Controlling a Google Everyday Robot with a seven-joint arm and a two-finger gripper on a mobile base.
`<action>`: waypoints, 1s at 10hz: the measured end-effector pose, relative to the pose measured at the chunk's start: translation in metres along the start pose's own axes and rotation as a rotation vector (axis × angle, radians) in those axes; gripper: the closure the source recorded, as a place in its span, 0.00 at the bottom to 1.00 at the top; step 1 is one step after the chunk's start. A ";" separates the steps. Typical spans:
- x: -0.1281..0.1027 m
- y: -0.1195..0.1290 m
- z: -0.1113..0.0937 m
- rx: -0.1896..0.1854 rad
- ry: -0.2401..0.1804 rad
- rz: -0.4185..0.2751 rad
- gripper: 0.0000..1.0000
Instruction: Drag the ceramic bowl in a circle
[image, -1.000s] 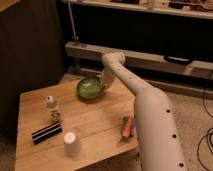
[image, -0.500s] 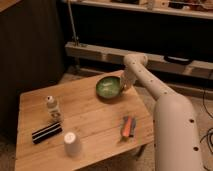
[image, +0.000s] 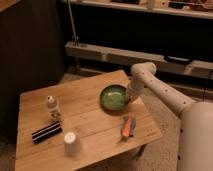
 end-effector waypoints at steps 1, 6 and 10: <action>-0.021 -0.004 -0.003 0.010 -0.003 -0.032 1.00; -0.095 -0.048 0.019 0.038 -0.067 -0.208 1.00; -0.090 -0.139 0.035 0.098 -0.079 -0.334 1.00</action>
